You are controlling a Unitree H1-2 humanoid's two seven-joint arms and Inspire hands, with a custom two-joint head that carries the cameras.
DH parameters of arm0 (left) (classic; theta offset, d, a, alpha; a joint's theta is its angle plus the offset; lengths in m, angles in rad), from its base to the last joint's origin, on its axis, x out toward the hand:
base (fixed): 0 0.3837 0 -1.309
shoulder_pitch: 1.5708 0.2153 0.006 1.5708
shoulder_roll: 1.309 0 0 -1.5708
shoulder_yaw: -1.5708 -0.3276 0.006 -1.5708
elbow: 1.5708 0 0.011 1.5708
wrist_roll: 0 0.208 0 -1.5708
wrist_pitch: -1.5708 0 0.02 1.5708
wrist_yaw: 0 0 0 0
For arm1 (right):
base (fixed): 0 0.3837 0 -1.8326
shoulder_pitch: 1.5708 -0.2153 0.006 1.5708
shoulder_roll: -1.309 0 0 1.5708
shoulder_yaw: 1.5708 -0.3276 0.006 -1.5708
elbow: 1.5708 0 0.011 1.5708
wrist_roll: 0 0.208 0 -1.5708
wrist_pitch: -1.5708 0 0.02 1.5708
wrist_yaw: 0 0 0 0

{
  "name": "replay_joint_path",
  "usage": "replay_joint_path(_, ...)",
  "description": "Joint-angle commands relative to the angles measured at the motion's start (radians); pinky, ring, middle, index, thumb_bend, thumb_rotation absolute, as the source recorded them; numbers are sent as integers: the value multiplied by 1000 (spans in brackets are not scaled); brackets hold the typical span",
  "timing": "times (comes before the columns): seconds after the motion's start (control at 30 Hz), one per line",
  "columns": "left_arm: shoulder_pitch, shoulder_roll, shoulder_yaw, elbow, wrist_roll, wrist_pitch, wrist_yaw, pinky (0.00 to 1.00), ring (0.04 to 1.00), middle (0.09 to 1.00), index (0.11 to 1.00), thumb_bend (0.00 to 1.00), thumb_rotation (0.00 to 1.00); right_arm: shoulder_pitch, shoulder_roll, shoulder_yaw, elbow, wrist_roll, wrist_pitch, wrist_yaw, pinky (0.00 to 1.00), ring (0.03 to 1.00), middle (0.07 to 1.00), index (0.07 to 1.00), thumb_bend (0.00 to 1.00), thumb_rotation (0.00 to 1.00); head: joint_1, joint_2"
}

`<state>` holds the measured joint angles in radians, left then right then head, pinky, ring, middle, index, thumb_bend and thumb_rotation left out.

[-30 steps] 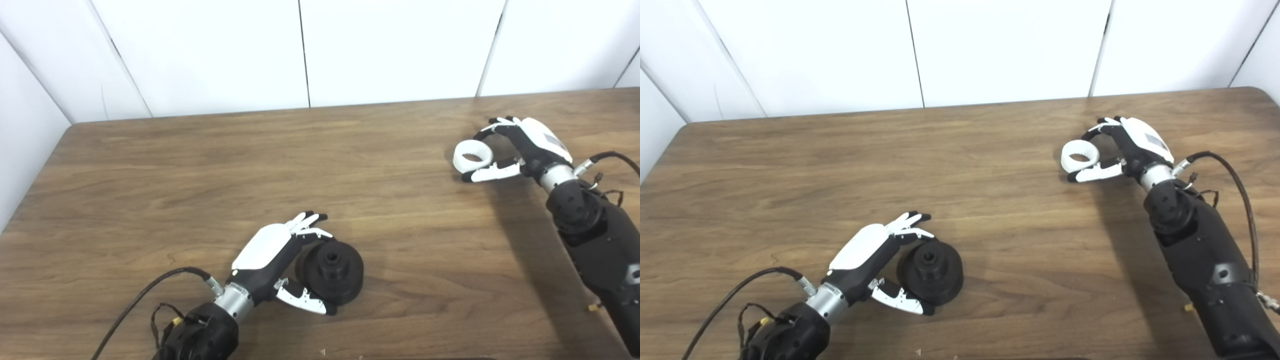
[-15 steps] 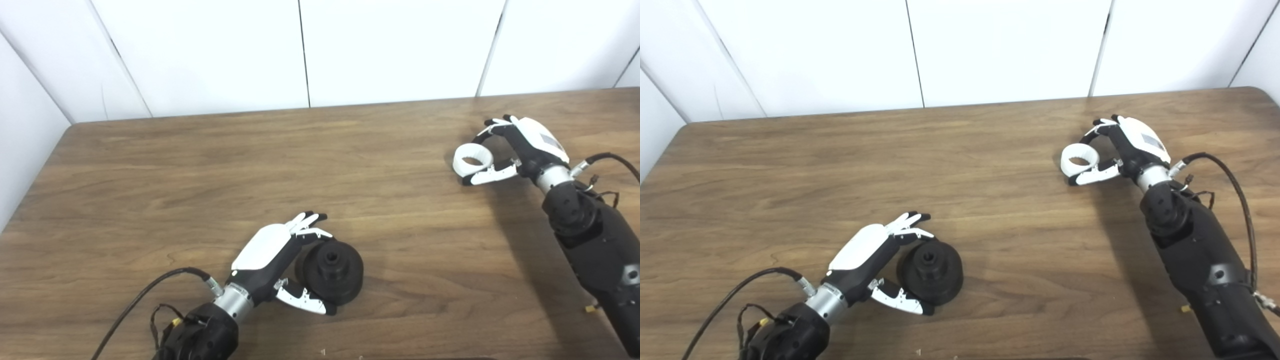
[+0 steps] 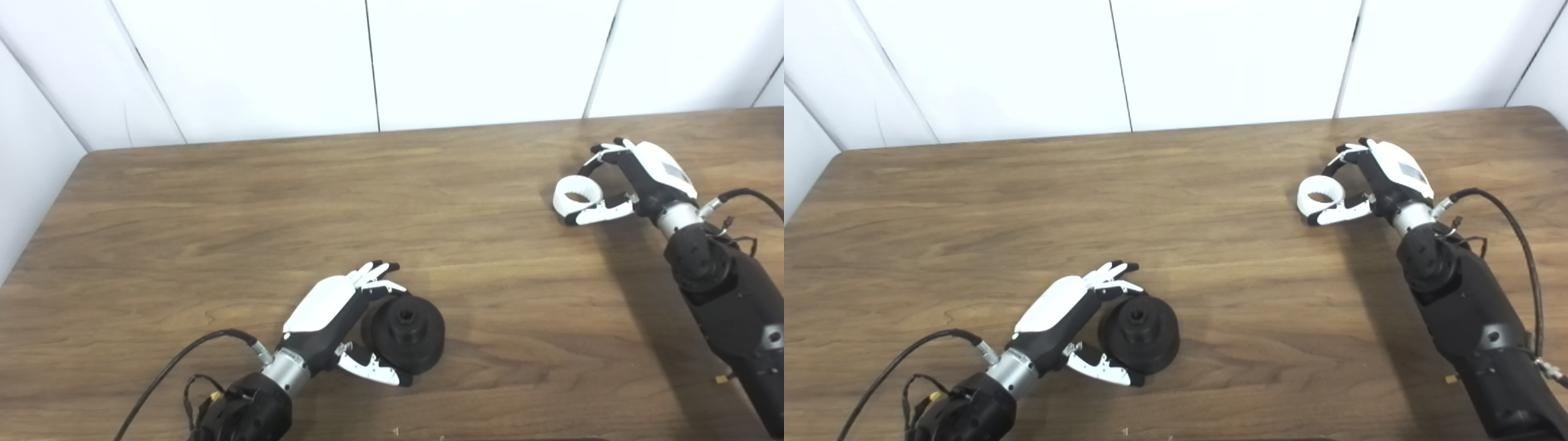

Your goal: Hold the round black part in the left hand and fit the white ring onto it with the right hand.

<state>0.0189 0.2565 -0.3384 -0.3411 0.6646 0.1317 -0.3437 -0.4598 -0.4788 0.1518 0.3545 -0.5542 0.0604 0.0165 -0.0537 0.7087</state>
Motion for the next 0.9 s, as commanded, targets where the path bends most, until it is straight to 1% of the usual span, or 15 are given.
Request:
replay_joint_path(0.0, -7, 7, -1, -16, 12, 1, -2, 976, 1000, 968, 703, 896, 206, -40, -15, -17, -23, 4, -24, -26, 993, 973, 864, 567, 847, 286, -1, 1)
replay_joint_path(0.13, -8, 5, -2, -15, 5, 8, -4, 969, 1000, 972, 701, 895, 197, -37, -17, -15, -34, -1, -14, -22, 982, 968, 858, 562, 827, 287, -1, 1)
replay_joint_path(0.33, -10, 8, -2, -9, 1, -4, 2, 959, 1000, 971, 701, 891, 200, -27, -17, -21, -71, 7, 3, -6, 944, 961, 850, 553, 807, 274, -1, 0)
replay_joint_path(0.37, -11, 8, -3, -7, 2, -6, 4, 959, 1000, 970, 700, 892, 201, -25, -17, -23, -82, 11, 8, 0, 943, 963, 852, 522, 669, 217, 2, 0)
replay_joint_path(0.43, -12, 6, -4, -2, 2, -8, 7, 972, 1000, 968, 700, 894, 200, -15, -18, -26, -121, 16, 25, 20, 937, 967, 854, 494, 543, 165, 1, 0)
replay_joint_path(0.53, -12, 6, -7, 4, 9, -10, 11, 965, 1000, 971, 701, 891, 205, 5, -17, -30, -207, 23, 65, 59, 938, 973, 857, 490, 526, 156, 1, 0)
replay_joint_path(0.8, -20, 3, -11, 18, 14, -11, 20, 970, 1000, 970, 700, 892, 202, 56, -10, -25, -431, 26, 139, 148, 947, 975, 852, 489, 525, 150, 6, 1)
replay_joint_path(0.87, -22, 2, -12, 23, 13, -13, 22, 975, 1000, 970, 700, 892, 205, 66, -8, -23, -478, 29, 144, 167, 920, 971, 851, 489, 525, 150, 8, 1)
